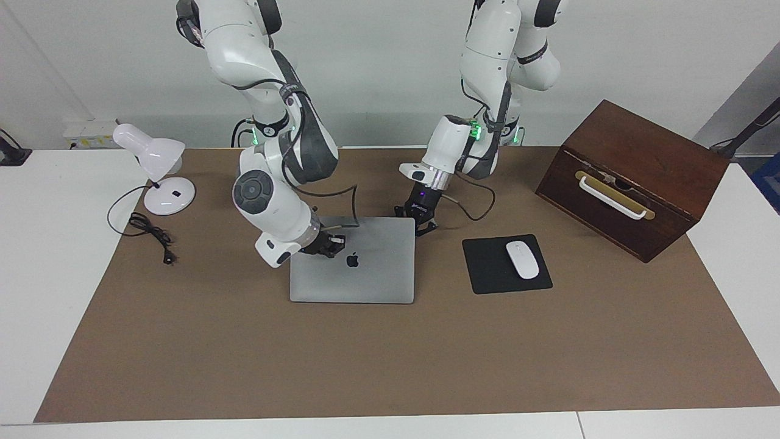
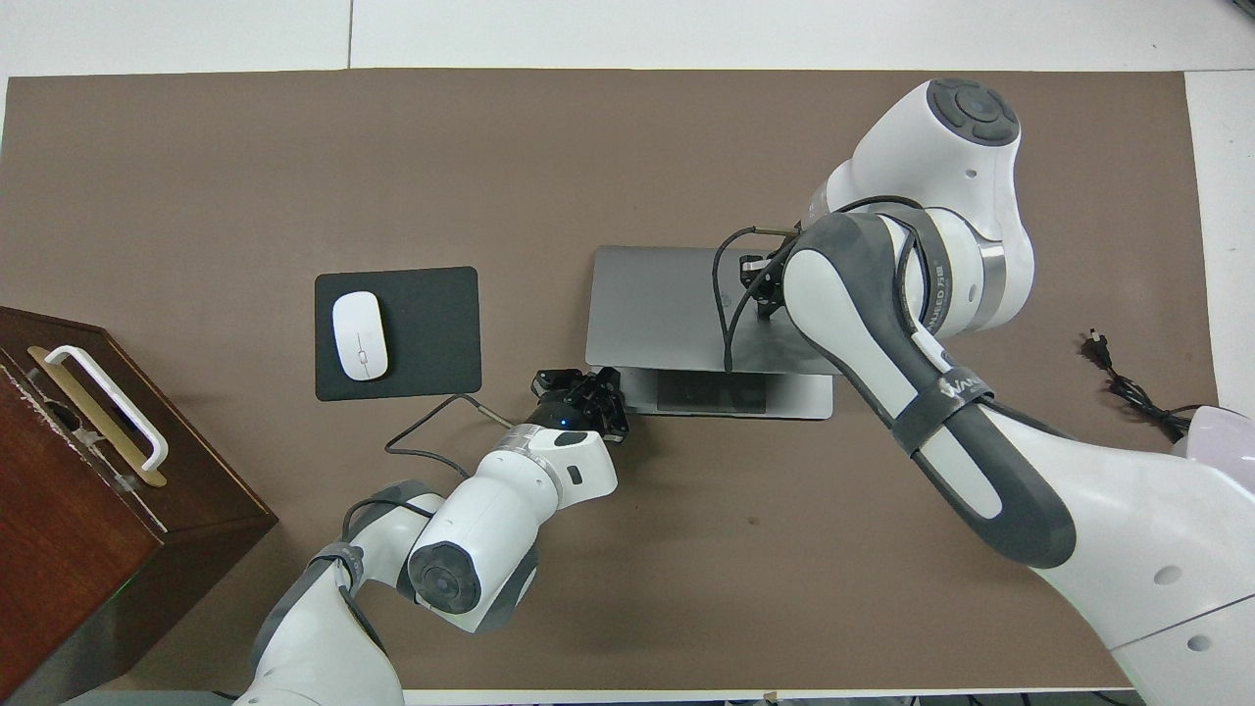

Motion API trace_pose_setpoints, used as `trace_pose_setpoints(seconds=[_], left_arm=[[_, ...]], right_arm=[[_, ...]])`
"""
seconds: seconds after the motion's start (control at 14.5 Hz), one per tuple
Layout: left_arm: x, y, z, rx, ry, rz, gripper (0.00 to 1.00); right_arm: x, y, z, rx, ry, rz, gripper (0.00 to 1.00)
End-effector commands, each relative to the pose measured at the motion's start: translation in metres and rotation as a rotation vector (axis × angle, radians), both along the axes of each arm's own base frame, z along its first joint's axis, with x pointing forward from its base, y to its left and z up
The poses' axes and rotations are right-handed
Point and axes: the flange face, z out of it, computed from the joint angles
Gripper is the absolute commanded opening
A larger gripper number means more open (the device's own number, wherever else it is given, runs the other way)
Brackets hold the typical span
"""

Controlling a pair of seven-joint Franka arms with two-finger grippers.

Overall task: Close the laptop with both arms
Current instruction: 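Push the laptop lid down toward the base with the right gripper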

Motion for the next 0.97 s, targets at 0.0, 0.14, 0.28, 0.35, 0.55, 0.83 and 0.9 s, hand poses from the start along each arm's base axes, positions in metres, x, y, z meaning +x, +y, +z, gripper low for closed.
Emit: trace_pose_setpoints(seconds=[0.0,0.14,0.28,0.35,0.55,0.83,0.9], left_arm=[[-0.015,0.022,-0.049,0.096,0.081,-0.001,0.00],[-0.016,0.022,-0.049,0.096,0.083,0.000,0.00],[-0.016,0.023,-0.050,0.099,0.085,-0.002,0.00],[-0.016,0.023,-0.050,0.099,0.085,-0.002,0.00],[-0.016,0.023,-0.051,0.100,0.086,-0.002,0.00],[-0.016,0.023,-0.051,0.100,0.086,-0.002,0.00],[-0.016,0.023,-0.051,0.100,0.086,-0.002,0.00]], right_arm=[[-0.010,0.000,-0.006,0.011,-0.007,-0.032,0.00],[-0.011,0.000,-0.013,0.011,-0.020,-0.037,0.00],[-0.011,0.002,-0.019,0.013,-0.029,-0.040,0.00],[-0.012,0.003,-0.022,0.012,-0.028,-0.039,0.00],[-0.014,0.006,-0.030,0.010,-0.028,-0.035,0.00],[-0.018,0.007,-0.043,0.006,-0.035,-0.038,0.00],[-0.019,0.008,-0.046,0.005,-0.036,-0.039,0.00]])
